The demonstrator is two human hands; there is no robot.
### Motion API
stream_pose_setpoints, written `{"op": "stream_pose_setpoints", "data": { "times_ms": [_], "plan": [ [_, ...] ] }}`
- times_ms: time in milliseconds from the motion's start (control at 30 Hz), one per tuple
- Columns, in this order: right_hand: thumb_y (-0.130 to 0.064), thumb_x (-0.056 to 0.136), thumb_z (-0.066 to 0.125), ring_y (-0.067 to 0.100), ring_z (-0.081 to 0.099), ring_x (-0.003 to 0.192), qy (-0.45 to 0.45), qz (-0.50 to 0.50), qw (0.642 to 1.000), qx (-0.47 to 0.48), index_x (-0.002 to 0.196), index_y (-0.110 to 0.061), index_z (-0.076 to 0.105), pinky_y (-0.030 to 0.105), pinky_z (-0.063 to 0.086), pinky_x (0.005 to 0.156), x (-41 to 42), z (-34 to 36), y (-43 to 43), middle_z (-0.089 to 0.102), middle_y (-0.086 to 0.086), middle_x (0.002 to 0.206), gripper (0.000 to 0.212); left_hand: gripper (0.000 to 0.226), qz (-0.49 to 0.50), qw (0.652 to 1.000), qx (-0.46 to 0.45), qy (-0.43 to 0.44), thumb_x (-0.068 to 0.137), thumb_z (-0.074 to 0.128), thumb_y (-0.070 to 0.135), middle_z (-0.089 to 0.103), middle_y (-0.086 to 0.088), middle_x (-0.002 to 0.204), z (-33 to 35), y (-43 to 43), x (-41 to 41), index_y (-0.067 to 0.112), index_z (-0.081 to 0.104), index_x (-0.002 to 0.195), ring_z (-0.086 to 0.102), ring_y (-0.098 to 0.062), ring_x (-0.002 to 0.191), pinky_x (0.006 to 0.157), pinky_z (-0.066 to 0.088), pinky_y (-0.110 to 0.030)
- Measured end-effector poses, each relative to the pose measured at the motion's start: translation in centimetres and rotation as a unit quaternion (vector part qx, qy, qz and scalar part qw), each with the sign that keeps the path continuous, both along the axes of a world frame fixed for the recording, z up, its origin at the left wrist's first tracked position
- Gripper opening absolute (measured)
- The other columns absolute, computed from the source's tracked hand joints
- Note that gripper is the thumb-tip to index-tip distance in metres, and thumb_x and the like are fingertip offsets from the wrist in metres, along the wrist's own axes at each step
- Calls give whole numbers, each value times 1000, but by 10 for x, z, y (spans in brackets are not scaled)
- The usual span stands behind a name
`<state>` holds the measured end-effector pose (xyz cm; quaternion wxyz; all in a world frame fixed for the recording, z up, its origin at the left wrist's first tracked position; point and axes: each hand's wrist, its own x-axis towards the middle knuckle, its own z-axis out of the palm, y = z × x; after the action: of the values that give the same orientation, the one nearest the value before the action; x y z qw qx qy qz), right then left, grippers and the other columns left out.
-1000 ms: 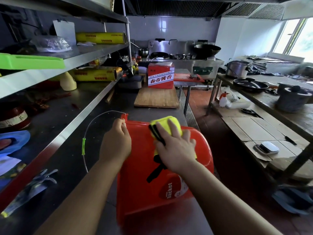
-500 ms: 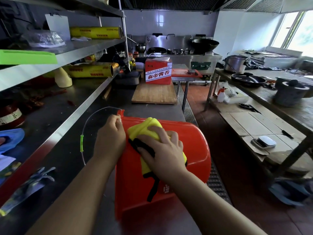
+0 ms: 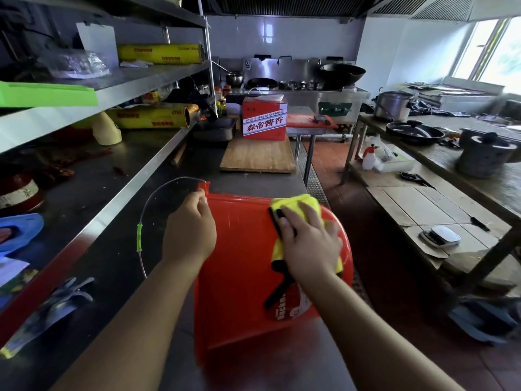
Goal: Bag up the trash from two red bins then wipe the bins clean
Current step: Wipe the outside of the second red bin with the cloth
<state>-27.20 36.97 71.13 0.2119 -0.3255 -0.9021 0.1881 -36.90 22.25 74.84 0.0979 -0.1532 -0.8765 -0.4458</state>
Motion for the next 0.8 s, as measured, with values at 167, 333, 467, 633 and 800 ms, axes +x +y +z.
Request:
{"op": "stream_pose_setpoints", "data": {
  "times_ms": [167,333,467,633,800],
  "plan": [
    [-52,97,34,31,29,122,40,162,984,62,132,-52,43,45,28,92,-19,12,-76,28,-21,150,36,41,-29,999,3,-40,101,33,27,48,-5,141,-2,-11,-10,17,44,139,42,-22,131,104,31,-28],
    [-55,97,32,32,24,126,16,160,985,68,135,-55,34,46,26,95,-17,6,-67,18,-21,153,38,45,-74,993,40,-87,101,29,40,41,-4,146,-8,-19,3,32,31,146,37,-22,134,104,29,-29],
    [-57,97,30,34,25,127,19,155,986,66,135,-54,35,49,28,97,-16,7,-65,19,-18,154,38,48,-70,994,58,-59,100,28,44,39,-2,147,-23,-22,27,38,24,147,37,-23,134,103,30,-32],
    [-55,98,28,33,26,125,4,158,985,70,136,-52,34,49,29,98,-13,14,-67,18,-17,153,38,48,-68,995,61,-50,100,24,46,36,2,149,-30,-24,39,39,20,147,35,-20,135,104,29,-34],
    [-54,99,29,31,33,115,-2,159,985,69,134,-51,38,45,32,88,-4,31,-71,24,-17,150,37,45,-43,993,97,-53,102,31,31,43,-6,145,-11,-18,37,22,32,146,39,-21,132,98,30,-25]
  ]
}}
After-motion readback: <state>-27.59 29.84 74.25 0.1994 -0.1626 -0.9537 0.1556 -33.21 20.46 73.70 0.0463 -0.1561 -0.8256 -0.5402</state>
